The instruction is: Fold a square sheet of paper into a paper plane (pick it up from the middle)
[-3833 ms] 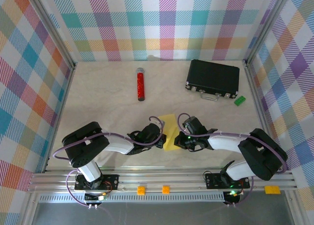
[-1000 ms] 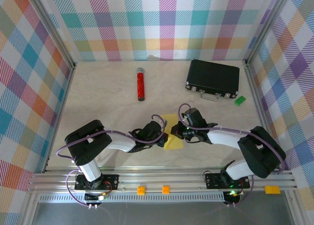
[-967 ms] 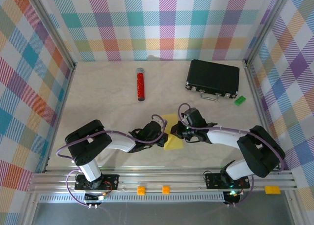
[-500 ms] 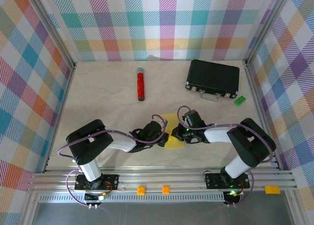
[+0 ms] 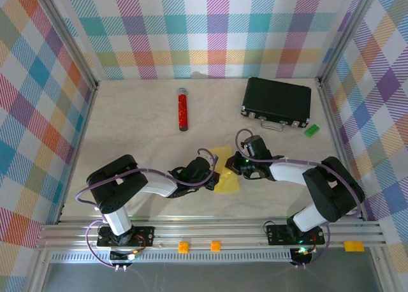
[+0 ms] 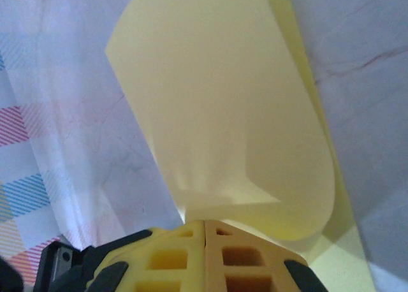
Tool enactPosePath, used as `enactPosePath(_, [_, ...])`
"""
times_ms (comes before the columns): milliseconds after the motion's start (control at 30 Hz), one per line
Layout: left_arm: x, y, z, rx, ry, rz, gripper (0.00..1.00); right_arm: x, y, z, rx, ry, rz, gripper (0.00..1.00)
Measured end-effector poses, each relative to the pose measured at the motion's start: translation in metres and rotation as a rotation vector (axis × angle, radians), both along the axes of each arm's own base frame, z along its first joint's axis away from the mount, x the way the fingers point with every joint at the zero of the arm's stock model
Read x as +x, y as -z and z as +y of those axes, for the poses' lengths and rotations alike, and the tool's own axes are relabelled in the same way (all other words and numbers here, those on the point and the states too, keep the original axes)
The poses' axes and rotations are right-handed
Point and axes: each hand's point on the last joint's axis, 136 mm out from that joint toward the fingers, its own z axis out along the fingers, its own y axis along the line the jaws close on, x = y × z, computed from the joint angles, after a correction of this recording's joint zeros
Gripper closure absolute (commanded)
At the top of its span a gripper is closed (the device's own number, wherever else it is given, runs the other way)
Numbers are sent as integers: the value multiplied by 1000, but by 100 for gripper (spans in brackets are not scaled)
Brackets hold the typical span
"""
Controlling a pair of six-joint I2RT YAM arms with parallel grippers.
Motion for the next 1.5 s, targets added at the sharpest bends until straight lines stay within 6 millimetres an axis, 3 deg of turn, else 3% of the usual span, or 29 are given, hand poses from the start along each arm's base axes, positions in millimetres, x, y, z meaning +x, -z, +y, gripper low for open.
enactPosePath(167, [0,0,-1,-1,1,0,97,-8,25,-6,-41,2,61,100])
enactPosePath(367, [0,0,-1,-1,1,0,97,-2,25,-12,-27,23,63,100])
enactPosePath(700, [1,0,-2,-5,1,-3,97,16,25,-45,-19,111,69,100])
enactPosePath(867, [1,0,-2,-5,1,-4,97,20,14,-55,-30,128,40,100])
enactPosePath(1033, [1,0,-2,-5,1,-4,97,20,-16,-40,39,80,-41,100])
enactPosePath(1100, [1,0,-2,-5,1,-4,97,15,-19,-28,57,36,-43,100])
enactPosePath(1267, [1,0,-2,-5,1,-3,97,-4,-2,-4,63,-53,19,100])
enactPosePath(1500, [1,0,-2,-5,1,-3,97,-13,22,-10,9,-47,95,100])
